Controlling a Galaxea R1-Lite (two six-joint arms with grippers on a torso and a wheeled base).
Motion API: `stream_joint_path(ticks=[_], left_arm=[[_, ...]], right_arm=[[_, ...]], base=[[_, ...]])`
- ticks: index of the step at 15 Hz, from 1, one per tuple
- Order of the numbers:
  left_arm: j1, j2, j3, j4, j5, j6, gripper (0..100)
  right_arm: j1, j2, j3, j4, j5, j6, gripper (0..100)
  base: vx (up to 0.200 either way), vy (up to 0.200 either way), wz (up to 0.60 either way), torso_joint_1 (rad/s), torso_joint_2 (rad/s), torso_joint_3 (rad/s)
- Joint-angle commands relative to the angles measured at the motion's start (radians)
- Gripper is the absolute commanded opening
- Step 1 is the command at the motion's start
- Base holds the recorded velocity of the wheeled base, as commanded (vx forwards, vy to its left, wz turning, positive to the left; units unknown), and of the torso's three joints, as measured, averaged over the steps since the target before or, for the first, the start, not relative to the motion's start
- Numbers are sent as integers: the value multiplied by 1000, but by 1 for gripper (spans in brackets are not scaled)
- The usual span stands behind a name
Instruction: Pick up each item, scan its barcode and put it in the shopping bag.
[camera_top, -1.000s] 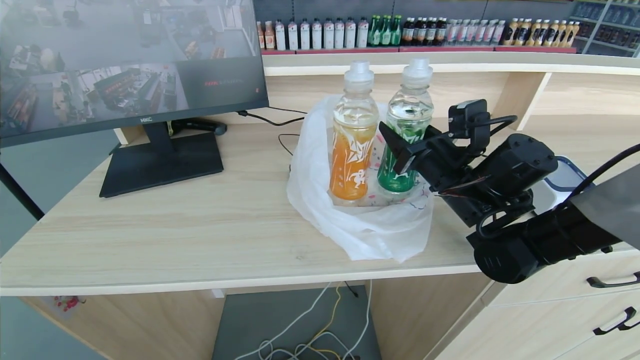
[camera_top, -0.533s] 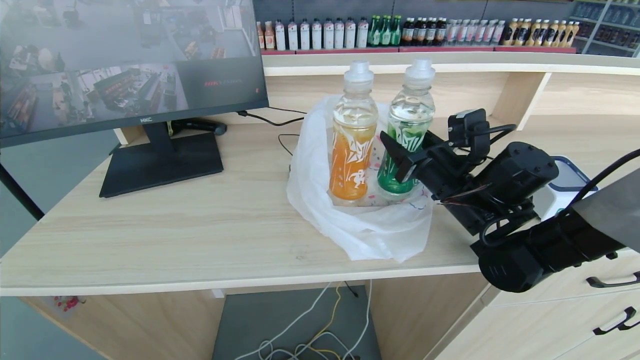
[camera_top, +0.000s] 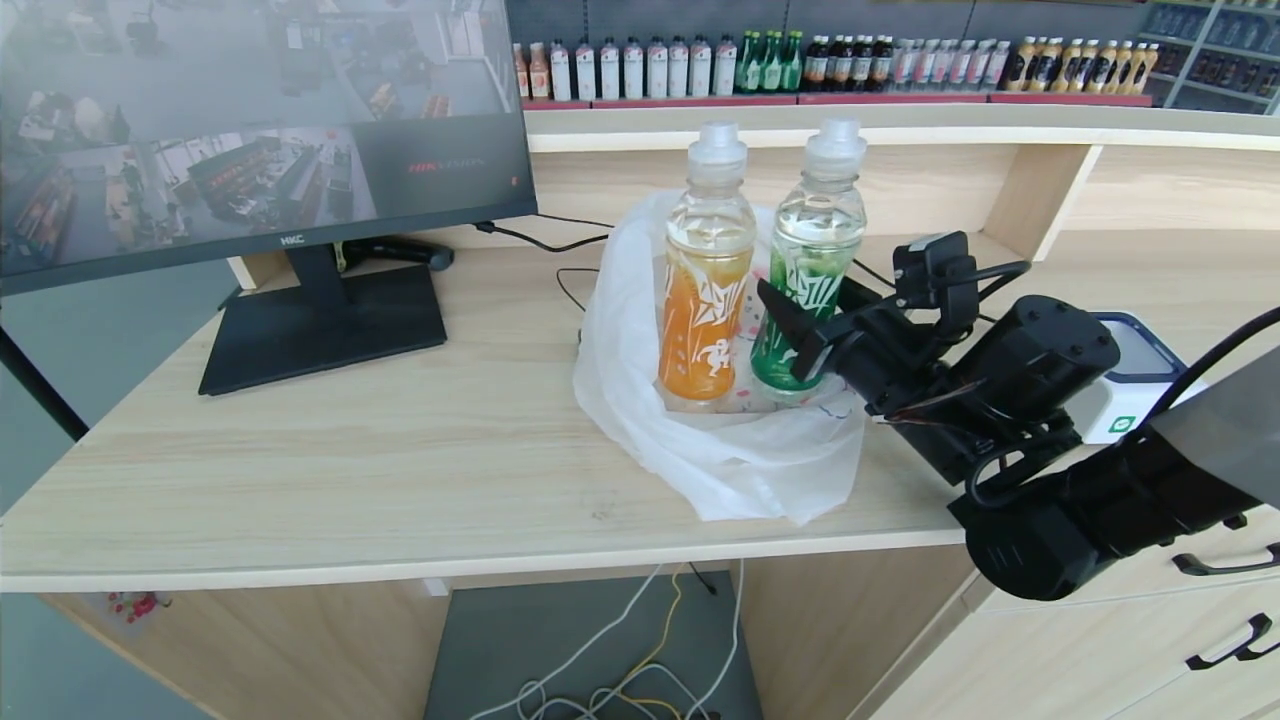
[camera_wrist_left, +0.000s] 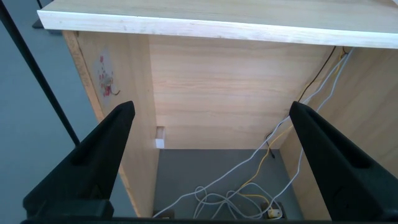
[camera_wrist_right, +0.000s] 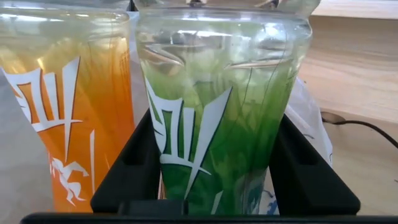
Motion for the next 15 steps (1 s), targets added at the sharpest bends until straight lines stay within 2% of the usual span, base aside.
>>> stream_joint_path(ticks=[1,15], left_arm=[[0,0,0,0,0,0,100],[0,0,0,0,0,0,100]], right_arm=[[-1,0,11,-1,1,7,0],[-10,8,20,-9,-4,19,0]], base=[[0,0,0,0,0,0],[0,0,0,0,0,0]])
